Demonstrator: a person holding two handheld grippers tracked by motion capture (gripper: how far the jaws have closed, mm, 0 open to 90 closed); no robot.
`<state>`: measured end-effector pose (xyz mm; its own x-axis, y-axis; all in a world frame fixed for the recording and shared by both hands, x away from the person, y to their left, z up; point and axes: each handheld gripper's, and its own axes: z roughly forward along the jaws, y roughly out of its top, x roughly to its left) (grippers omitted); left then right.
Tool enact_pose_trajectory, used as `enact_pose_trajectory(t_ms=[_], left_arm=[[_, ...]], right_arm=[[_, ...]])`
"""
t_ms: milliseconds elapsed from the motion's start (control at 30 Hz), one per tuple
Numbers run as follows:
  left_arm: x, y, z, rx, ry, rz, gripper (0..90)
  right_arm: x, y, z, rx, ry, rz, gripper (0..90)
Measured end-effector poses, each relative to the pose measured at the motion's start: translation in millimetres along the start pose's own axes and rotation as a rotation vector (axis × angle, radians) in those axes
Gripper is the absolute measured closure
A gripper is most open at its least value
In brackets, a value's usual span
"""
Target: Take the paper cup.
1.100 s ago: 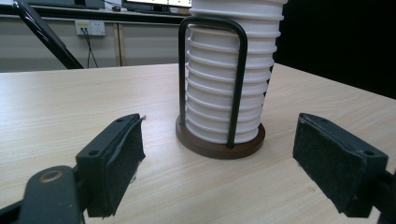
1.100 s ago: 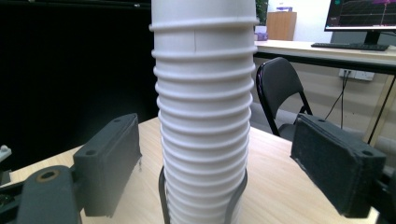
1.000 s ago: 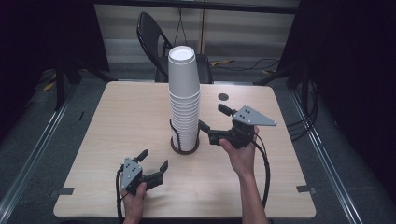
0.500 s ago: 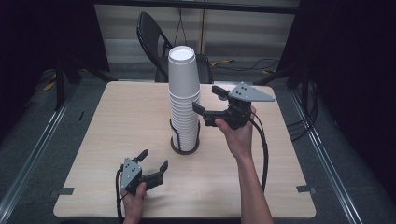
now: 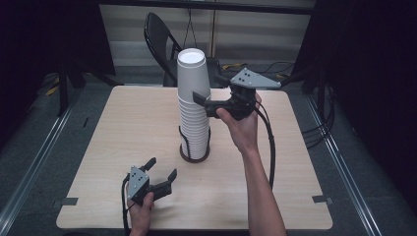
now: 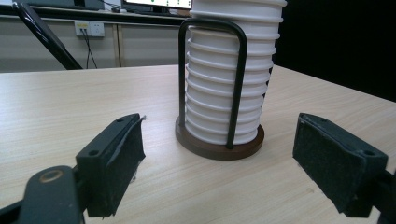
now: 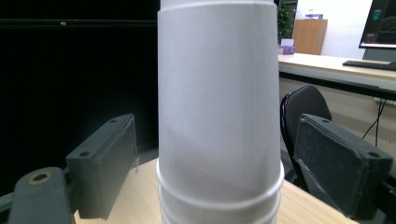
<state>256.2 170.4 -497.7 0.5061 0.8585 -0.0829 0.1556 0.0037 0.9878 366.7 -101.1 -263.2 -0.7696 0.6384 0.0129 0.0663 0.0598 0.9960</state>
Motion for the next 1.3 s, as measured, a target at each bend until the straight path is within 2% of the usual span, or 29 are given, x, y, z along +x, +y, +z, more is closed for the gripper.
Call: enact_pose_trajectory(t_ms=[267,333,667,867,933,1000,1300], left_arm=[[0.6,-0.1,-0.3,-0.002,-0.003,0.001,16.1],[0.5,-0.1,-0.4,-0.004,-0.004,0.0,16.1],[1.1,-0.2,-0.8,-0.005,-0.008,-0.002,16.1],[0.9,-0.2,-0.6,-0.005,-0.008,-0.002,16.1],[1.1,-0.2,-0.8,-0.007,-0.009,-0.002,16.1],[1.1,-0.2,-0.7,-0.006,-0.008,-0.003,16.1],[0.9,-0.2,-0.7,-0.006,-0.007,-0.001,16.1]], right_arm=[[-0.8,10.3,15.5,-0.005,-0.006,-0.004,12.8],[0.1,11.9,23.2,-0.001,-0.036,-0.005,12.8],[1.3,7.9,46.4,0.034,-0.022,-0.006,10.0],[1.1,2.9,52.3,0.055,-0.03,0.003,10.0],[3.8,0.6,54.1,0.06,-0.054,-0.013,10.1],[3.4,-0.8,55.0,0.07,-0.057,-0.013,10.8],[2.5,-2.7,55.7,0.067,-0.054,-0.012,11.7]])
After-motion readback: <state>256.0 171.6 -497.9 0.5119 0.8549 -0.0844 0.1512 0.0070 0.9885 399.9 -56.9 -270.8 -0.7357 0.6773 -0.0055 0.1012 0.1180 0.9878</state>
